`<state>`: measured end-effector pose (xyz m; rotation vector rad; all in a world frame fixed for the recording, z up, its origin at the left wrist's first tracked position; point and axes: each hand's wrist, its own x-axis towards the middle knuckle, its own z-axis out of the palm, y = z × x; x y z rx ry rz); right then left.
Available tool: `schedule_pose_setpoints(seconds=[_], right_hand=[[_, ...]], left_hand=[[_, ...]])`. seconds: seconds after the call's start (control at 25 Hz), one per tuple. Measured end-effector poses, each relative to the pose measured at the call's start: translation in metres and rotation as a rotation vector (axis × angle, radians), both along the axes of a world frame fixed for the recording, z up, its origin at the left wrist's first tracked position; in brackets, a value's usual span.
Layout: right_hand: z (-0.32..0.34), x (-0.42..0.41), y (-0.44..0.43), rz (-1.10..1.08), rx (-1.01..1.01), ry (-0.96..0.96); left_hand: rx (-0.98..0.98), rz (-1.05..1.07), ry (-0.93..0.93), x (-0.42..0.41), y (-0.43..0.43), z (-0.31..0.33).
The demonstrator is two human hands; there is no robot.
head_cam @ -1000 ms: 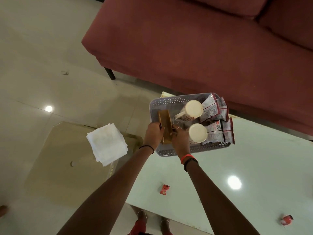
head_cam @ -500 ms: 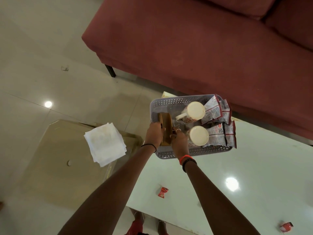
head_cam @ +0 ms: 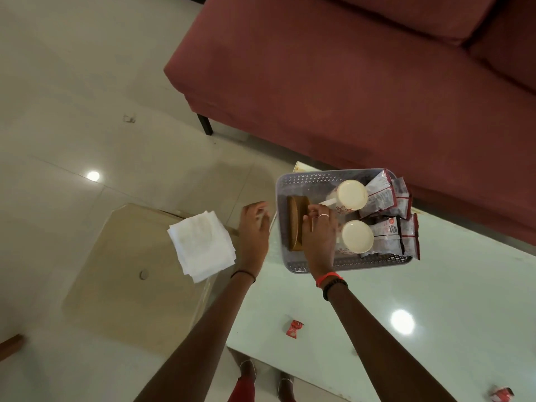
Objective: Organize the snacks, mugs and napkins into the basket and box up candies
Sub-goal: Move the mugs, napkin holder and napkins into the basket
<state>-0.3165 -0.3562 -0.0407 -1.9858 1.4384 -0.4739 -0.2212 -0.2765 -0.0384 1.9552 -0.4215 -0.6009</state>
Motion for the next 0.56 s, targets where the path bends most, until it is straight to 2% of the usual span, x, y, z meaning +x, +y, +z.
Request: schedule_pose_setpoints(seconds=[0.12,0.24,0.4,0.48,0.56], right_hand=[[0.001,0.024,0.030,0.094,0.094,-0.086],[-0.015,0.053,0.059,0.192,0.321,-0.047],[-0.039,0.088,0.087,0.224,0.658,0.068],[-0.050,0.099,0.093,0.209,0.754,0.127],[-0.060,0.106,0.097,0.176,0.780,0.161]], left_hand=[[0.022,0.313,0.021,0.019,0.055,-0.008],[0.175,0.434,0.060,0.037,0.104,-0.021],[0.511,0.308,0.080,0.057,0.144,-0.048],[0.551,0.248,0.110,0.065,0.149,-0.054],[0.488,0.279,0.162,0.074,0.149,-0.056]])
